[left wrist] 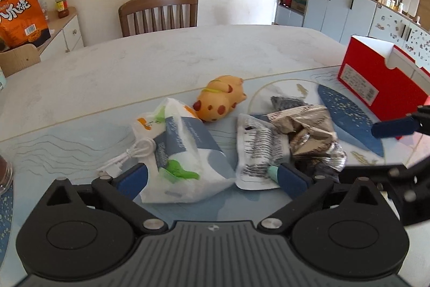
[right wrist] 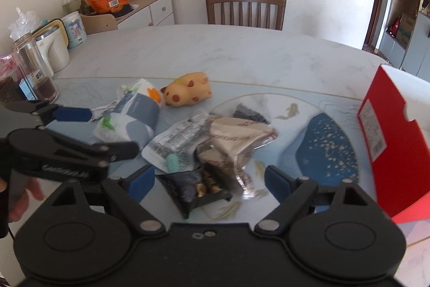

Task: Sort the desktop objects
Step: 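Grasp silver foil bag with right tool while left tool grasps white green-printed bag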

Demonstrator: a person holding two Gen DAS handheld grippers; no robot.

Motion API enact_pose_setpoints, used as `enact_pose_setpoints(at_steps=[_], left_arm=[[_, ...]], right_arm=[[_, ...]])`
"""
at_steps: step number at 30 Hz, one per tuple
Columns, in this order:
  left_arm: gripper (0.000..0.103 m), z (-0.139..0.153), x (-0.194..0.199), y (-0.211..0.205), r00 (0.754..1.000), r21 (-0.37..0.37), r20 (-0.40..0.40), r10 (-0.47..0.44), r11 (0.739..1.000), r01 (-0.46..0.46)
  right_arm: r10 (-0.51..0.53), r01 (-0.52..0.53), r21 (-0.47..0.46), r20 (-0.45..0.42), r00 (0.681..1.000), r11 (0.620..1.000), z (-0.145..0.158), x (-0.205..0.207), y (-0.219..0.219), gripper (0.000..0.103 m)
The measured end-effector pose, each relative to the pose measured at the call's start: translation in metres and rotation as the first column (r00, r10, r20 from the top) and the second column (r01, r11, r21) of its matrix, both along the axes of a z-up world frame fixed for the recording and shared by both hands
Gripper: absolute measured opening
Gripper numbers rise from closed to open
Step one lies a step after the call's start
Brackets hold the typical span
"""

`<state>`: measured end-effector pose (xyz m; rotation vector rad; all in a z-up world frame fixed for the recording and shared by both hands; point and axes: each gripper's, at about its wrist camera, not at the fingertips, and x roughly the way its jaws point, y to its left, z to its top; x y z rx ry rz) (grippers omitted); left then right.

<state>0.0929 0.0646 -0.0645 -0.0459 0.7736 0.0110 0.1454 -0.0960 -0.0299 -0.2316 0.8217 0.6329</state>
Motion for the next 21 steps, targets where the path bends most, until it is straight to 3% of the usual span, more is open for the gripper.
enact_pose_setpoints(at_steps=[21], left_arm=[[0.103,-0.026,0.032,0.009,0.998,0.036,-0.033,0.052,0.998,-0.051]], right_arm=[[-0.083,0.083,-0.048,0.014,0.996,0.995,-0.029,0.042,0.014,0.087]])
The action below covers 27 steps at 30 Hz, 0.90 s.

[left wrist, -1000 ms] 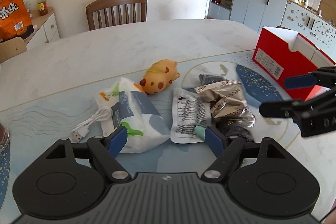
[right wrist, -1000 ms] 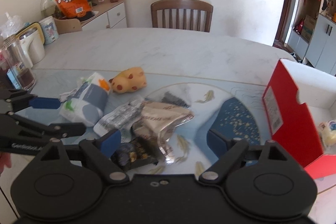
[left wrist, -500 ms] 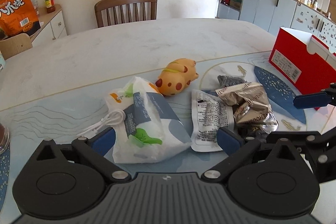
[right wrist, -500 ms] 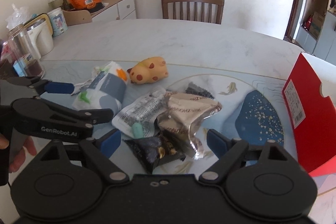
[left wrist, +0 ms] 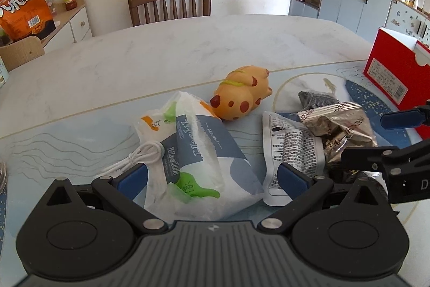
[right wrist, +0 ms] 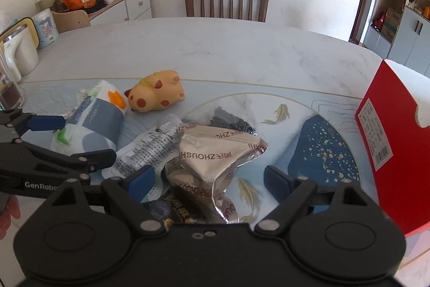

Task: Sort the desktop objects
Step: 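Grasp silver foil bag with right tool while left tool grasps white green-printed bag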

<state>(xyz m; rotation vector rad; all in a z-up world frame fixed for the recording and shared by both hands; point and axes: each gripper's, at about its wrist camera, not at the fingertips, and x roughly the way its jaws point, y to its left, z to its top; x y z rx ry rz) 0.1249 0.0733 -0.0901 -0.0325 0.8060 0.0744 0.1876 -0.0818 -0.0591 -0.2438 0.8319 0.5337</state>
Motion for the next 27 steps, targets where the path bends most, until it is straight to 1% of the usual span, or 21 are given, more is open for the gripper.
enact_pose_setpoints(at_steps=[5,9,10,13,15,16,18,20,21,22,24,26,27], left_arm=[[0.102,-0.004,0.003,0.001,1.000,-0.003,-0.014,0.012,1.000,-0.012],[0.102,-0.004,0.003,-0.001,1.000,0.011,-0.011,0.015,1.000,-0.015],[0.099,-0.004,0.003,-0.001,1.000,0.012,-0.009,0.014,1.000,-0.014],[0.097,-0.004,0.003,-0.003,1.000,0.017,-0.004,0.011,1.000,-0.011],[0.091,-0.003,0.003,-0.004,1.000,0.015,-0.001,0.006,1.000,-0.006],[0.084,-0.003,0.004,-0.005,1.000,0.014,-0.002,0.002,1.000,-0.002],[0.078,-0.002,0.004,-0.007,1.000,0.025,0.002,-0.003,1.000,0.003],[0.066,0.000,0.005,-0.009,1.000,0.035,0.006,-0.006,0.999,0.006],[0.065,0.001,0.005,-0.008,1.000,0.037,0.009,-0.003,0.999,0.003],[0.061,0.002,0.005,-0.008,1.000,0.035,0.010,-0.001,0.999,0.001],[0.057,0.002,0.006,-0.009,1.000,0.039,0.010,0.000,0.999,-0.001],[0.048,0.004,0.005,-0.009,1.000,0.037,0.018,0.004,0.999,-0.004],[0.047,0.005,0.005,-0.009,1.000,0.037,0.020,0.007,0.999,-0.008]], right_arm=[[-0.011,0.012,0.012,-0.022,1.000,1.000,-0.005,0.006,-0.001,0.083],[-0.013,0.013,0.012,-0.032,0.999,1.000,-0.007,0.008,0.000,0.074],[-0.014,0.014,0.011,-0.035,0.999,1.000,-0.008,0.008,0.000,0.073],[-0.017,0.018,0.014,-0.049,0.999,1.000,-0.009,0.009,-0.001,0.068],[-0.014,0.015,0.015,-0.056,0.998,1.000,-0.010,0.009,-0.002,0.063],[-0.012,0.013,0.016,-0.056,0.998,1.000,-0.009,0.009,-0.002,0.062],[-0.004,0.005,0.019,-0.058,0.998,1.000,-0.009,0.009,-0.002,0.058],[0.000,0.001,0.022,-0.059,0.998,1.000,-0.008,0.008,-0.002,0.053],[0.001,0.001,0.025,-0.060,0.998,1.000,-0.007,0.008,-0.002,0.050],[0.001,0.001,0.026,-0.060,0.998,1.000,-0.007,0.007,-0.003,0.050],[0.003,-0.001,0.029,-0.057,0.998,1.000,-0.005,0.007,-0.003,0.045],[0.003,-0.001,0.034,-0.055,0.998,0.999,-0.003,0.007,-0.005,0.042],[0.002,0.000,0.037,-0.053,0.999,0.999,-0.002,0.007,-0.006,0.041]])
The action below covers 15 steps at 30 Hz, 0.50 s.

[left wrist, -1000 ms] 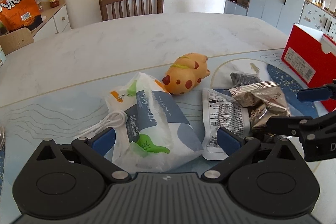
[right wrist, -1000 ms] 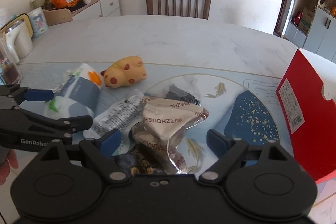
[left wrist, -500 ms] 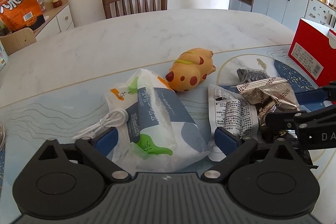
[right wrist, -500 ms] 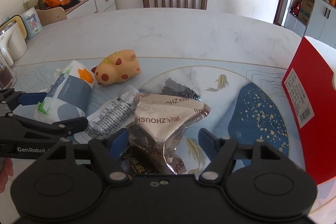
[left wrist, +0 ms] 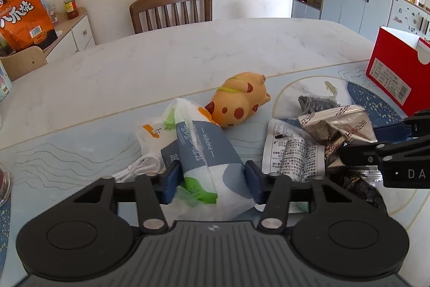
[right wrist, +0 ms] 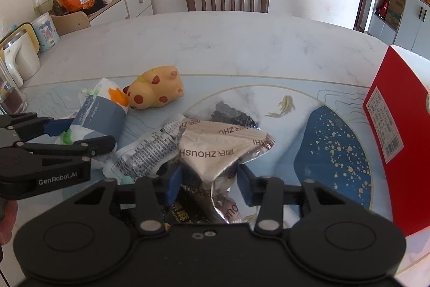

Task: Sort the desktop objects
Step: 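Grasp silver foil bag with right tool while left tool grasps white green-printed bag, then carry foil bag with right tool while left tool carries white bag to box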

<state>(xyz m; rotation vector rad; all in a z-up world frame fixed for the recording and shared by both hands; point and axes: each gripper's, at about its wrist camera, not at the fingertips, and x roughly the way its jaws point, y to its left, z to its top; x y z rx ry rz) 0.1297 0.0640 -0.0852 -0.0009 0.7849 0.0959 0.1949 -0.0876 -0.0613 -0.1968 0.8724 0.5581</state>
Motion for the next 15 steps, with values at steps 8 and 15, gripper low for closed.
enact_pose_setpoints(at_steps=[8,15], left_arm=[[0.037,0.008,-0.001,-0.005,1.000,0.009,0.017,0.007,1.000,-0.007],[0.033,0.016,-0.005,-0.009,0.999,0.015,0.041,0.001,1.000,-0.001]], right_arm=[[-0.009,0.009,0.002,0.015,1.000,1.000,0.006,-0.001,-0.008,0.034],[-0.014,0.013,0.011,0.041,0.999,1.000,0.015,-0.003,-0.018,0.030]])
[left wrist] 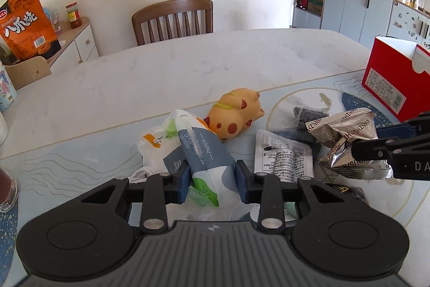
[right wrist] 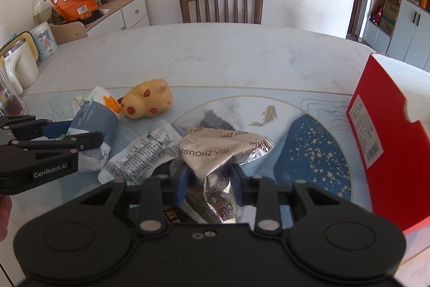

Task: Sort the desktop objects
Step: 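Carry foil bag with right tool while left tool carries white bag to box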

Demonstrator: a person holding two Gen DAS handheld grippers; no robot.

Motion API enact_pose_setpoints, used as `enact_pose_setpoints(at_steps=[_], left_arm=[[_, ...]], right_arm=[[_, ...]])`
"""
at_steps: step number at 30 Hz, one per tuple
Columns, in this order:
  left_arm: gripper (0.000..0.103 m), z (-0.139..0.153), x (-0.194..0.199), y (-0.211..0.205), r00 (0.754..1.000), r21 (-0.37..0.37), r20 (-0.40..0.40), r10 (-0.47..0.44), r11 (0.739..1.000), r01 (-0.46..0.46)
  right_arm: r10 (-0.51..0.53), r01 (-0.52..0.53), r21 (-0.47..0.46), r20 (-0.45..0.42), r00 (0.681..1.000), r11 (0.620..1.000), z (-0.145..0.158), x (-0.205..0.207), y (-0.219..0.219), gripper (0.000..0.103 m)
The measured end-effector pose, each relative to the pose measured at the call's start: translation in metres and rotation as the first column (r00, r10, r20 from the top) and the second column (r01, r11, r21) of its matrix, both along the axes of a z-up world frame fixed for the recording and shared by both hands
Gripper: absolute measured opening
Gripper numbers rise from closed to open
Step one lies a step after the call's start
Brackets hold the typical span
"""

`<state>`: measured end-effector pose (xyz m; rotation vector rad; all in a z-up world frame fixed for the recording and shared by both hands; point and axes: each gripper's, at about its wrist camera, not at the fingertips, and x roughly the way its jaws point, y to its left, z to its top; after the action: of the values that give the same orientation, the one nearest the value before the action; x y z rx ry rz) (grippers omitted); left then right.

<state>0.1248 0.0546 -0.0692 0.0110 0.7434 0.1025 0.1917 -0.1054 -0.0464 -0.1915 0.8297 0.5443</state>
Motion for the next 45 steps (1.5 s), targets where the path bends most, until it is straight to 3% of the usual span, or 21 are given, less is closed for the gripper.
enact_pose_setpoints(at_steps=[21,31,45], left_arm=[[0.032,0.043,-0.020,-0.020,0.998,-0.002,0.051,-0.034,0.999,0.034],[0.032,0.068,-0.026,-0.045,0.994,-0.011,0.061,-0.091,0.996,0.092],[0.032,0.099,-0.027,-0.086,0.975,-0.086,0.065,-0.213,0.972,0.218]], right_arm=[[-0.014,0.011,0.060,0.053,0.998,0.998,0.029,-0.011,-0.028,0.024],[-0.052,0.044,0.102,0.073,0.996,0.994,0.049,-0.021,-0.048,0.024],[-0.131,0.117,0.149,0.093,0.987,0.982,0.081,-0.032,-0.089,0.024]])
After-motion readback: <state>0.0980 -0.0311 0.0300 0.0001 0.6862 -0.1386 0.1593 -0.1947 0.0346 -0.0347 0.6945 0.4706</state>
